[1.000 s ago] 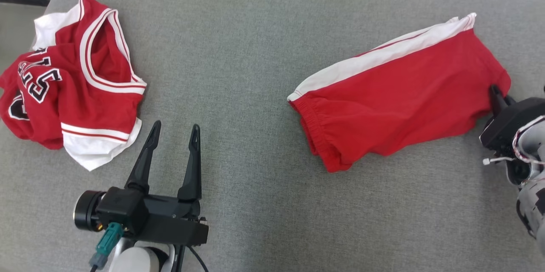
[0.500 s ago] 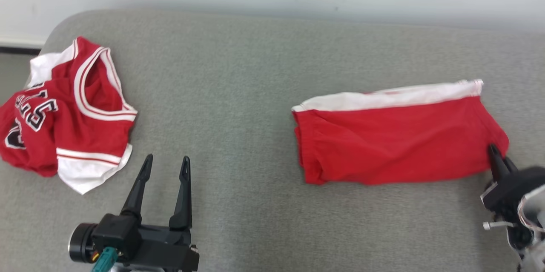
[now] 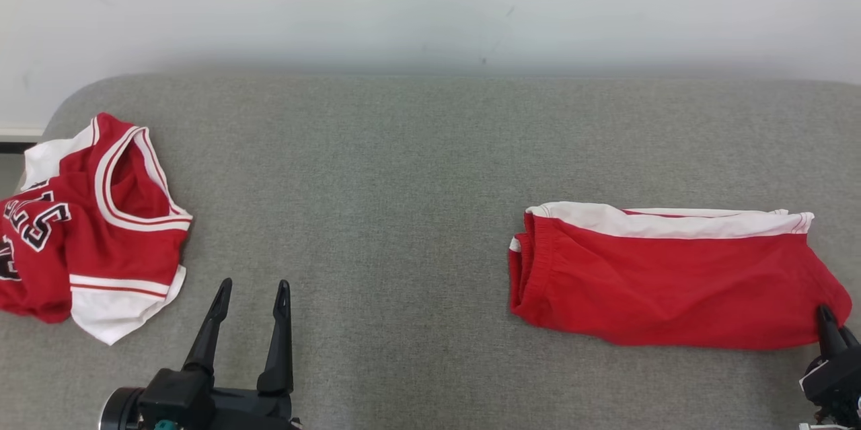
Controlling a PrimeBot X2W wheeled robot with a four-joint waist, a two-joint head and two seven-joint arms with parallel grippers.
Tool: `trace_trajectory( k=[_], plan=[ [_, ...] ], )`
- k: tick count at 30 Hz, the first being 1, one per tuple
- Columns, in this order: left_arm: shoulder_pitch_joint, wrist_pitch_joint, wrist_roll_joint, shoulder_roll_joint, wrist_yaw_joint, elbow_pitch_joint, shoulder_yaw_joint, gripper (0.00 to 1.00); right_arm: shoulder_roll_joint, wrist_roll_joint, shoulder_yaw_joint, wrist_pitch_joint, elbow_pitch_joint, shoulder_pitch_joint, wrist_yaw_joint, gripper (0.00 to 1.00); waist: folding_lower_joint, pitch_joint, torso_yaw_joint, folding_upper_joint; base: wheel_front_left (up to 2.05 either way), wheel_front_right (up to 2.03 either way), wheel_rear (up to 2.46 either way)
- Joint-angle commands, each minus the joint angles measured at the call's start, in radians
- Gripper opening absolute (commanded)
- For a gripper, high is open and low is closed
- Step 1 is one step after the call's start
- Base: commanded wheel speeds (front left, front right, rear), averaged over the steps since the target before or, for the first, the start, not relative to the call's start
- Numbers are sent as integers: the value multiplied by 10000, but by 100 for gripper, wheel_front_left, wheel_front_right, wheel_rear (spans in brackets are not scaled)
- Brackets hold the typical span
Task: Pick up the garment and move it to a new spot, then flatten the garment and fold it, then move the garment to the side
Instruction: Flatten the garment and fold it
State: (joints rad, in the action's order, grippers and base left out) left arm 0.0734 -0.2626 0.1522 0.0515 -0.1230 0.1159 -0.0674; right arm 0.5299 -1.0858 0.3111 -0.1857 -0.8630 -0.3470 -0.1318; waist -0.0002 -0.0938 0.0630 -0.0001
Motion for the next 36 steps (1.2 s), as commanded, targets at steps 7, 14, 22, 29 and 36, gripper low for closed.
trace_trajectory(
  k=[7,14,22,29,36],
  plan=[
    [-236,-33,-80,-16,-13,-85,125,100,-213,130,-78,-192,372,-93,23,0,2,161,-286,1,0,0,0],
    [-143,-33,-71,-17,-40,-81,209,100,-574,761,268,-350,1744,-211,23,0,2,167,-381,1,0,0,0],
    [-46,-33,68,-18,-36,-61,91,100,-1240,1590,669,-96,3433,77,23,0,2,264,-136,1,0,0,0],
    [19,-33,171,-18,13,-70,-42,100,-1891,2259,516,432,4843,607,23,0,2,238,231,1,0,0,0],
    [105,-33,217,-19,70,-84,-94,100,-2689,2992,276,1090,5663,1090,23,0,2,78,499,1,0,0,0]
  ],
)
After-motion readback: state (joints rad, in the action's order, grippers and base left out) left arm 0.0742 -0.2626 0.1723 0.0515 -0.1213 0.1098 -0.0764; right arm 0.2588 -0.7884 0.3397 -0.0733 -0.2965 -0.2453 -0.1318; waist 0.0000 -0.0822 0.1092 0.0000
